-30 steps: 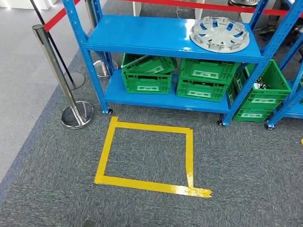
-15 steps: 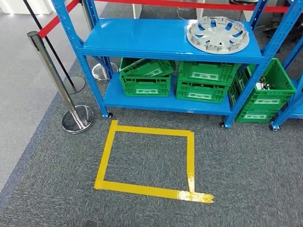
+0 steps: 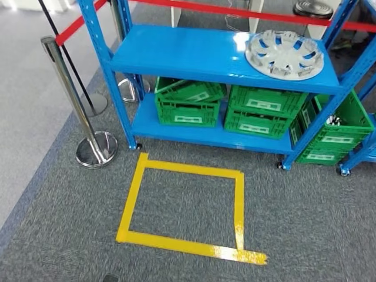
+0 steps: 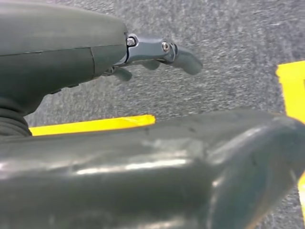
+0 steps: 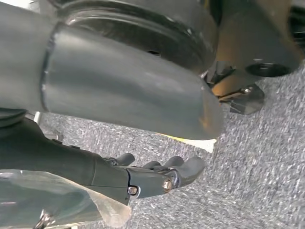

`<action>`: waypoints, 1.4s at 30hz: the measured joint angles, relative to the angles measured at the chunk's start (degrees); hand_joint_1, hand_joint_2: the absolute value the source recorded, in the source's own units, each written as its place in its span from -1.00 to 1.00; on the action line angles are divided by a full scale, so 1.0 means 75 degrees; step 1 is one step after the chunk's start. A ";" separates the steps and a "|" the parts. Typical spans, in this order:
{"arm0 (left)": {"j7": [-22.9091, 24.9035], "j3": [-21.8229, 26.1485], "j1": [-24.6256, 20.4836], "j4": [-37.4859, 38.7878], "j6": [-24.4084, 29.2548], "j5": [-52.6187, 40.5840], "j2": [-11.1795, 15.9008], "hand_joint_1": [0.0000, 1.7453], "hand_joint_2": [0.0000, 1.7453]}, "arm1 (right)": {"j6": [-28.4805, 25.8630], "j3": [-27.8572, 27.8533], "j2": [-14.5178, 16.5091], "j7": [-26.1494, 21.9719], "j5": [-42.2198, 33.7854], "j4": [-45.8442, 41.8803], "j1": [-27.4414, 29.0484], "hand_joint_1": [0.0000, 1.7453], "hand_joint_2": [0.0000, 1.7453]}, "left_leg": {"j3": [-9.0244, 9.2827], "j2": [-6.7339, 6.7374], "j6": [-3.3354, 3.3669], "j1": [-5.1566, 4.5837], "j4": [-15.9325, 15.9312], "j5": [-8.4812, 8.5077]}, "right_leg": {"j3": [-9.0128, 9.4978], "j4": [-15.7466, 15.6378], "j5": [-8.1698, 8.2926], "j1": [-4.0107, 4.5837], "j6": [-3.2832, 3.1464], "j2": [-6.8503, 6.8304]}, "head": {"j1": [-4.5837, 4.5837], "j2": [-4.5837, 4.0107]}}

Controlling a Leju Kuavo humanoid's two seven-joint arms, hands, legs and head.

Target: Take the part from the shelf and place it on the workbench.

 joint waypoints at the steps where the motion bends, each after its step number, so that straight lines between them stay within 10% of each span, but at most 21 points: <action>1: 0.0004 -0.0001 -0.0013 0.0000 -0.0009 -0.0016 0.0003 -1.00 -1.00 | 0.0032 -0.0004 0.0000 0.0024 -0.0004 0.0001 -0.0008 -1.00 -1.00 | 0.0032 -0.0001 0.0029 -0.0008 -0.0004 -0.0041 | -0.0375 0.0521 -0.0165 0.0004 0.0009 0.0006 | 0.0009 0.0000; 4: 0.0027 -0.0001 -0.0015 0.0000 -0.0061 -0.0033 0.0017 -1.00 -1.00 | 0.0080 -0.0011 0.0000 0.0053 -0.0005 0.0001 0.0020 -1.00 -1.00 | 0.0225 -0.0022 0.0065 -0.0048 -0.0004 -0.0206 | -0.1056 0.1063 -0.0271 0.0018 -0.0021 0.0012 | 0.0015 -0.0001; 7: 0.0024 -0.0001 -0.0027 0.0001 -0.0087 -0.0050 0.0015 -1.00 -1.00 | 0.0082 -0.0012 -0.0004 0.0045 0.0012 0.0001 0.0031 -1.00 -1.00 | 0.0514 -0.0041 0.0038 -0.0087 -0.0005 -0.0420 | -0.0773 -0.0207 0.0660 0.0060 -0.0140 0.0017 | 0.0009 -0.0001; 12: 0.0010 -0.0003 -0.0079 0.0003 -0.0099 -0.0082 0.0017 -1.00 -1.00 | 0.0090 -0.0012 -0.0009 0.0032 0.0029 0.0001 0.0038 -1.00 -1.00 | 0.0718 -0.0046 -0.0154 -0.0115 0.0052 -0.0582 | -0.0394 -0.0831 0.0842 0.0084 -0.0364 0.0013 | -0.0008 0.0001; 15: 0.0015 -0.0001 -0.0103 0.0003 -0.0092 -0.0040 0.0027 -1.00 -1.00 | 0.0126 -0.0012 0.0000 0.0042 0.0043 0.0001 0.0028 -1.00 -1.00 | 0.0247 -0.0020 -0.0284 -0.0089 0.1019 -0.0657 | -0.0142 -0.0917 0.0791 0.0040 -0.0460 -0.0003 | -0.0043 0.0002; 19: -0.0028 0.0007 -0.0092 0.0003 -0.0086 0.0109 0.0028 -1.00 -1.00 | 0.0183 -0.0009 -0.0001 0.0026 0.0109 0.0001 0.0007 -1.00 -1.00 | -0.0667 -0.0012 -0.0392 -0.0021 0.2047 -0.1290 | 0.0154 -0.0929 0.0533 0.0037 -0.0472 0.0016 | -0.0060 0.0002; 23: -0.0104 0.0050 -0.0080 0.0005 -0.0074 0.0211 0.0019 -1.00 -1.00 | 0.0112 -0.0009 -0.0010 -0.0114 0.0130 0.0000 -0.0022 -1.00 -1.00 | -0.0452 0.0029 -0.0301 -0.0045 0.0617 -0.0228 | 0.0501 -0.0942 0.0245 0.0044 -0.0387 0.0021 | -0.0053 0.0002; 28: -0.0010 0.0063 -0.0058 0.0009 -0.0064 0.0191 -0.0018 -1.00 -1.00 | 0.0063 -0.0009 -0.0037 -0.0122 0.0147 -0.0006 -0.0056 -1.00 -1.00 | -0.0167 0.0034 -0.0028 -0.0067 0.0182 -0.0062 | 0.0779 -0.0820 0.0107 0.0064 -0.0133 0.0013 | -0.0034 0.0001; 30: 0.0109 0.0065 -0.0068 0.0009 -0.0063 0.0176 -0.0037 -1.00 -1.00 | 0.0020 -0.0007 -0.0044 -0.0095 0.0167 -0.0006 -0.0074 -1.00 -1.00 | -0.0003 0.0027 0.0053 -0.0047 0.0129 -0.0073 | 0.0560 -0.0387 -0.0089 0.0057 -0.0067 0.0021 | -0.0005 0.0001; 34: 0.0141 0.0110 -0.0037 0.0009 -0.0060 0.0191 -0.0091 -1.00 -1.00 | -0.0208 -0.0004 -0.0045 -0.0194 0.0163 -0.0005 -0.0029 -1.00 -1.00 | 0.0161 0.0010 0.0108 -0.0068 0.0120 -0.0274 | -0.0627 0.1049 -0.0626 0.0055 -0.0030 0.0026 | 0.0029 0.0001; 38: 0.0106 0.0166 0.0002 0.0010 -0.0039 0.0205 -0.0122 -1.00 -1.00 | -0.0312 -0.0004 -0.0047 -0.0245 0.0147 -0.0004 0.0043 -1.00 -1.00 | 0.0504 -0.0020 0.0056 -0.0073 0.0115 -0.0568 | -0.0558 -0.0245 0.0505 0.0079 -0.0114 0.0023 | 0.0020 0.0001; 42: -0.0082 0.0201 -0.0029 0.0011 -0.0040 0.0216 -0.0138 -1.00 -1.00 | -0.0398 -0.0003 -0.0049 -0.0322 0.0142 -0.0004 0.0070 -1.00 -1.00 | 0.0670 -0.0027 -0.0133 -0.0067 0.0111 -0.0668 | -0.0348 -0.0728 0.0632 0.0136 -0.0320 0.0008 | -0.0024 0.0002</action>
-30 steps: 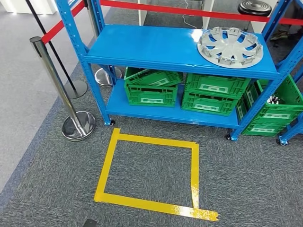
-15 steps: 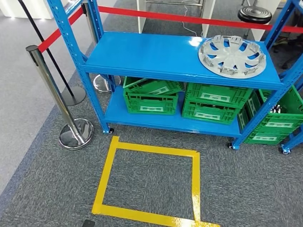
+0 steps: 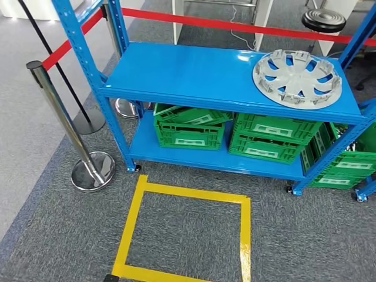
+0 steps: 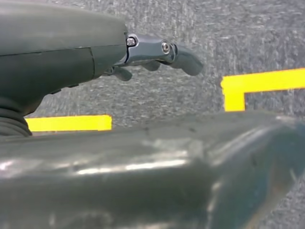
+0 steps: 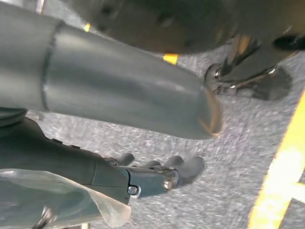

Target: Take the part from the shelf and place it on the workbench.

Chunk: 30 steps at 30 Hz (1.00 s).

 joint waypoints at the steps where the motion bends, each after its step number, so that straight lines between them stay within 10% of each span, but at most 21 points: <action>1: -0.0071 0.0003 -0.0001 0.0000 0.0000 0.0002 0.0001 -1.00 -1.00 | -0.0034 -0.0001 -0.0001 -0.0034 -0.0004 -0.0001 0.0010 -1.00 -1.00 | 0.0035 0.0005 -0.0041 -0.0002 0.0087 0.0017 | 0.0095 -0.0069 0.0037 -0.0019 -0.0052 0.0000 | -0.0004 0.0000; 7: -0.0104 0.0008 -0.0069 0.0001 0.0000 -0.0045 0.0026 -1.00 -1.00 | -0.0091 -0.0004 -0.0004 -0.0099 -0.0026 -0.0001 -0.0033 -1.00 -1.00 | -0.1165 0.0029 -0.0231 0.0088 0.1912 -0.0623 | 0.0713 -0.0256 -0.0258 -0.0090 -0.0142 0.0014 | -0.0068 0.0000; 12: 0.0105 0.0011 0.0004 0.0005 -0.0014 -0.0121 0.0029 -1.00 -1.00 | -0.0071 -0.0007 -0.0004 -0.0097 -0.0059 0.0000 0.0003 -1.00 -1.00 | -0.1192 0.0070 -0.0214 0.0084 0.0497 0.0562 | 0.1186 -0.0274 -0.0677 -0.0125 -0.0013 0.0023 | -0.0059 0.0000; 17: 0.0203 0.0015 0.0029 0.0009 -0.0041 -0.0153 0.0009 -1.00 -1.00 | -0.0070 -0.0016 -0.0008 -0.0035 -0.0121 -0.0001 -0.0036 -1.00 -1.00 | -0.0920 0.0065 0.0059 0.0052 0.0140 0.0643 | 0.1448 -0.0161 -0.0791 -0.0128 0.0242 0.0007 | -0.0018 -0.0001; 23: 0.0086 0.0017 -0.0012 0.0009 -0.0044 -0.0152 -0.0048 -1.00 -1.00 | -0.0066 -0.0058 -0.0034 -0.0040 -0.0156 -0.0001 -0.0074 -1.00 -1.00 | -0.0478 0.0028 0.0191 0.0072 0.0033 0.0317 | -0.0254 0.1784 -0.1408 -0.0129 0.0333 0.0018 | 0.0069 0.0000; 28: 0.0063 0.0021 0.0001 0.0014 -0.0044 -0.0150 -0.0079 -1.00 -1.00 | -0.0060 -0.0078 -0.0052 -0.0045 -0.0184 0.0002 -0.0005 -1.00 -1.00 | 0.0055 -0.0020 0.0065 0.0057 0.0007 -0.0155 | -0.0304 0.0277 0.0057 -0.0102 0.0207 -0.0004 | 0.0084 0.0000; 30: 0.0049 0.0023 -0.0015 0.0015 -0.0040 -0.0150 -0.0086 -1.00 -1.00 | -0.0050 -0.0082 -0.0055 -0.0073 -0.0226 0.0001 -0.0001 -1.00 -1.00 | 0.0161 -0.0029 -0.0030 0.0041 -0.0029 -0.0219 | -0.0214 0.0163 0.0090 -0.0082 0.0106 -0.0007 | 0.0081 0.0000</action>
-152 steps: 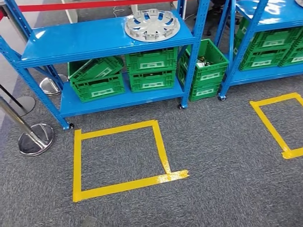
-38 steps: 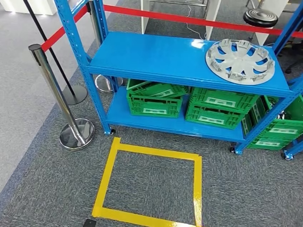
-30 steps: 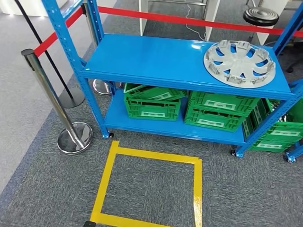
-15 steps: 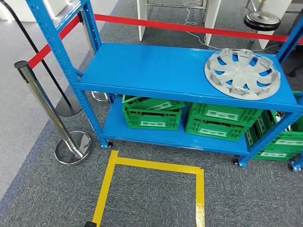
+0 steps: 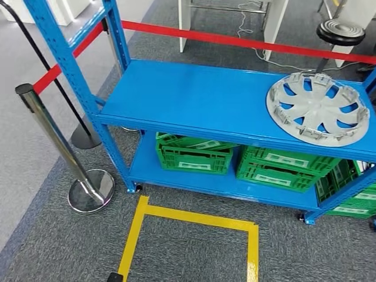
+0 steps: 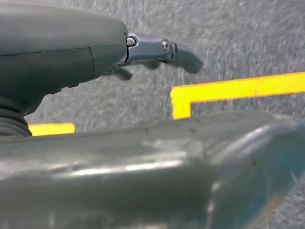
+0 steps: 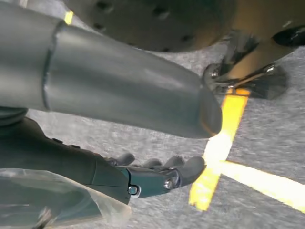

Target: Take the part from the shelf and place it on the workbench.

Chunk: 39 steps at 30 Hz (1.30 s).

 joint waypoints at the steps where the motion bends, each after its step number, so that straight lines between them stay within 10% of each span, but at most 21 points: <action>1: -0.0006 0.0000 -0.0014 0.0000 0.0002 -0.0002 -0.0003 -1.00 -1.00 | 0.0007 -0.0003 -0.0001 -0.0024 -0.0026 -0.0001 -0.0005 -1.00 -1.00 | 0.0034 0.0008 -0.0039 0.0002 0.0025 0.0003 | 0.0088 -0.0045 0.0020 -0.0012 -0.0049 0.0013 | -0.0005 0.0000; 4: -0.0010 0.0000 -0.0050 0.0000 0.0005 -0.0011 0.0002 -1.00 -1.00 | 0.0075 -0.0031 -0.0012 -0.0086 -0.0077 -0.0007 -0.0027 -1.00 -1.00 | -0.0316 0.0028 -0.0151 0.0018 0.0828 -0.0005 | 0.0423 -0.0256 -0.0044 -0.0064 -0.0166 0.0017 | -0.0039 0.0000; 7: 0.0080 0.0000 -0.0058 0.0000 0.0004 -0.0023 0.0019 -1.00 -1.00 | 0.0202 -0.0103 -0.0016 -0.0094 -0.0143 -0.0008 -0.0055 -1.00 -1.00 | -0.1182 0.0035 -0.0249 0.0050 0.1965 -0.0536 | 0.0750 -0.0393 -0.0166 -0.0068 -0.0205 0.0062 | -0.0055 0.0000; 9: 0.0175 0.0001 -0.0040 0.0000 -0.0001 -0.0042 0.0029 -1.00 -1.00 | 0.0252 -0.0148 -0.0016 -0.0079 -0.0190 -0.0007 -0.0056 -1.00 -1.00 | -0.1483 0.0035 -0.0259 0.0062 0.1920 -0.0639 | 0.0960 -0.0418 -0.0307 -0.0074 -0.0191 0.0178 | -0.0058 0.0000; 14: 0.0214 0.0004 0.0052 0.0013 -0.0011 -0.0082 0.0047 -1.00 -1.00 | 0.0287 -0.0217 -0.0017 -0.0033 -0.0260 -0.0003 -0.0075 -1.00 -1.00 | -0.1535 -0.0319 -0.0124 0.0040 0.0313 0.1181 | 0.1212 -0.0402 -0.0649 -0.0084 -0.0053 0.0566 | -0.0042 -0.0001; 16: 0.0217 0.0005 0.0039 0.0015 -0.0008 -0.0093 0.0049 -1.00 -1.00 | 0.0295 -0.0243 -0.0019 -0.0027 -0.0262 -0.0003 -0.0084 -1.00 -1.00 | -0.1504 -0.0266 -0.0027 0.0006 0.0242 0.1249 | 0.1219 -0.0478 -0.0698 -0.0106 0.0046 0.0687 | -0.0035 -0.0001; 19: 0.0216 0.0006 -0.0039 0.0015 -0.0004 -0.0108 0.0043 -1.00 -1.00 | 0.0302 -0.0262 -0.0022 -0.0033 -0.0235 -0.0003 -0.0097 -1.00 -1.00 | -0.1359 -0.0086 0.0122 0.0035 0.0045 0.1258 | 0.1084 -0.0181 -0.0939 -0.0100 0.0156 0.0400 | -0.0017 0.0000; 22: 0.0216 0.0006 -0.0056 0.0017 -0.0007 -0.0133 0.0033 -1.00 -1.00 | 0.0325 -0.0291 -0.0022 -0.0062 -0.0221 -0.0003 -0.0137 -1.00 -1.00 | -0.1288 0.0143 0.0225 0.0025 0.0000 0.1183 | 0.0203 0.1208 -0.1460 -0.0095 0.0201 0.0114 | -0.0001 0.0000; 24: 0.0216 0.0006 -0.0058 0.0017 -0.0007 -0.0144 0.0030 -1.00 -1.00 | 0.0348 -0.0307 -0.0023 -0.0076 -0.0224 -0.0003 -0.0120 -1.00 -1.00 | -0.1228 0.0281 0.0238 0.0012 0.0002 0.1116 | -0.0133 0.1498 -0.1292 -0.0096 0.0208 0.0083 | -0.0004 0.0000; 28: 0.0217 0.0006 -0.0063 0.0017 -0.0006 -0.0147 0.0007 -1.00 -1.00 | 0.0369 -0.0321 -0.0038 -0.0071 -0.0221 -0.0003 -0.0144 -1.00 -1.00 | -0.1019 0.0515 0.0153 -0.0039 0.0017 0.0958 | 0.0463 -0.0151 -0.0182 -0.0020 0.0093 -0.0362 | -0.0007 0.0000; 33: 0.0316 0.0006 -0.0095 0.0016 0.0007 -0.0186 -0.0015 -1.00 -1.00 | 0.0248 -0.0323 -0.0039 0.0010 -0.0078 -0.0003 -0.0146 -1.00 -1.00 | -0.0968 0.0571 -0.0038 -0.0037 0.0093 0.0824 | 0.0604 -0.0447 -0.0055 -0.0009 -0.0085 -0.0298 | -0.0021 0.0000; 37: 0.0414 0.0006 -0.0069 0.0017 0.0010 -0.0174 -0.0003 -1.00 -1.00 | 0.0211 -0.0322 -0.0039 0.0122 -0.0036 -0.0003 -0.0158 -1.00 -1.00 | -0.1611 0.0220 -0.0184 0.0037 0.1680 -0.0050 | 0.0624 -0.0477 -0.0029 -0.0053 -0.0174 -0.0156 | -0.0052 0.0000; 39: 0.0428 0.0006 -0.0056 0.0017 0.0014 -0.0162 0.0003 -1.00 -1.00 | 0.0212 -0.0321 -0.0039 0.0173 -0.0030 -0.0003 -0.0147 -1.00 -1.00 | -0.1811 0.0207 -0.0207 0.0051 0.2129 -0.0095 | 0.0640 -0.0476 -0.0035 -0.0054 -0.0176 -0.0084 | -0.0053 0.0000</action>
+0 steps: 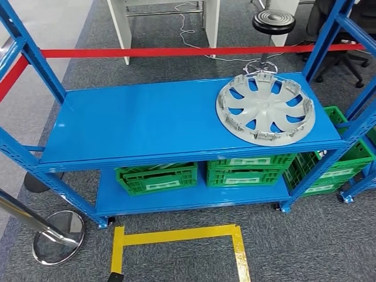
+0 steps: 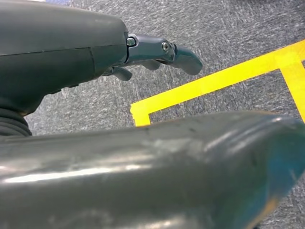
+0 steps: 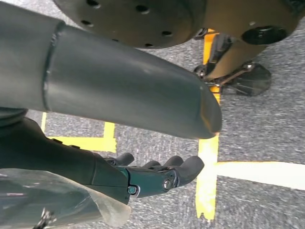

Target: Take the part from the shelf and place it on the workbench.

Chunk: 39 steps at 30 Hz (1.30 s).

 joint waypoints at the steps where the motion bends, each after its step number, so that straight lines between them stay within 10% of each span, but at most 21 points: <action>1: 0.0003 0.0000 0.0002 0.0000 0.0007 -0.0001 0.0003 -1.00 -1.00 | 0.0000 0.0000 0.0000 0.0016 0.0005 0.0000 0.0006 -1.00 -1.00 | 0.0103 0.0000 0.0003 0.0009 -0.0232 0.0210 | 0.0019 0.0000 -0.0006 -0.0002 0.0006 0.0034 | 0.0001 0.0000; 5: 0.0007 0.0000 -0.0015 0.0000 0.0030 -0.0002 0.0009 -1.00 -1.00 | 0.0000 -0.0001 0.0000 0.0030 0.0018 0.0000 0.0004 -1.00 -1.00 | 0.0911 -0.0029 0.0091 0.0007 -0.2018 0.0992 | 0.0070 0.0014 -0.0050 0.0015 0.0118 0.0130 | 0.0010 0.0000; 10: 0.0012 0.0000 -0.0020 -0.0002 0.0049 0.0001 0.0006 -1.00 -1.00 | -0.0001 0.0000 0.0000 0.0038 0.0019 0.0000 0.0010 -1.00 -1.00 | 0.0962 -0.0035 0.0339 0.0004 -0.2239 0.1032 | -0.0076 0.0210 -0.0238 -0.0009 0.0322 0.0129 | 0.0041 0.0000; 15: 0.0015 0.0001 -0.0035 0.0000 0.0063 0.0019 -0.0003 -1.00 -1.00 | 0.0001 0.0000 0.0000 0.0058 0.0011 0.0000 0.0033 -1.00 -1.00 | 0.0960 -0.0020 0.0426 -0.0017 -0.2268 0.1045 | -0.1008 0.2138 -0.1009 -0.0009 0.0390 0.0127 | 0.0095 0.0000; 19: 0.0038 0.0004 -0.0038 -0.0001 0.0082 0.0054 -0.0015 -1.00 -1.00 | 0.0012 0.0001 0.0000 0.0092 0.0005 0.0000 0.0024 -1.00 -1.00 | 0.0987 -0.0031 0.0378 -0.0039 -0.2235 0.1017 | -0.0211 0.0485 -0.0139 0.0002 0.0308 0.0117 | 0.0095 0.0000; 21: 0.0025 0.0009 -0.0044 -0.0001 0.0098 0.0079 -0.0017 -1.00 -1.00 | 0.0025 0.0001 0.0007 0.0114 0.0019 0.0000 0.0015 -1.00 -1.00 | 0.0975 -0.0030 0.0305 -0.0064 -0.2217 0.1014 | 0.0048 0.0000 -0.0054 0.0020 0.0246 0.0120 | 0.0085 0.0000; 25: -0.0035 0.0023 -0.0047 -0.0002 0.0110 0.0149 -0.0019 -1.00 -1.00 | 0.0060 0.0005 0.0015 0.0167 0.0102 0.0000 0.0046 -1.00 -1.00 | 0.0926 -0.0041 0.0148 -0.0056 -0.2108 0.0921 | 0.0086 -0.0068 -0.0010 0.0001 0.0105 0.0119 | 0.0065 0.0000; 29: 0.0017 0.0032 -0.0038 -0.0002 0.0109 0.0138 -0.0016 -1.00 -1.00 | 0.0127 0.0017 0.0015 0.0202 0.0146 0.0000 0.0038 -1.00 -1.00 | 0.0178 -0.0051 0.0030 -0.0028 -0.0402 0.0079 | 0.0099 -0.0091 -0.0003 -0.0010 0.0013 0.0104 | 0.0018 0.0000; 31: 0.0104 0.0047 -0.0012 -0.0002 0.0107 0.0126 -0.0011 -1.00 -1.00 | 0.0163 0.0017 0.0015 0.0211 0.0147 0.0000 0.0045 -1.00 -1.00 | 0.0029 -0.0052 0.0035 -0.0026 -0.0102 0.0133 | 0.0114 -0.0085 -0.0013 -0.0007 0.0007 0.0112 | 0.0017 0.0000; 35: 0.0117 0.0130 -0.0016 -0.0002 0.0103 0.0156 0.0012 -1.00 -1.00 | 0.0192 0.0023 0.0029 0.0233 0.0167 0.0001 0.0038 -1.00 -1.00 | 0.0833 -0.0054 0.0152 -0.0052 -0.1912 0.1067 | 0.0178 -0.0075 -0.0066 0.0015 0.0083 0.0135 | 0.0021 0.0000; 39: 0.0049 0.0170 -0.0019 -0.0002 0.0095 0.0198 0.0033 -1.00 -1.00 | 0.0195 0.0024 0.0046 0.0264 0.0194 0.0003 0.0030 -1.00 -1.00 | 0.0950 -0.0067 0.0270 -0.0079 -0.2259 0.1065 | 0.0166 -0.0106 -0.0074 0.0014 0.0233 0.0112 | 0.0028 0.0000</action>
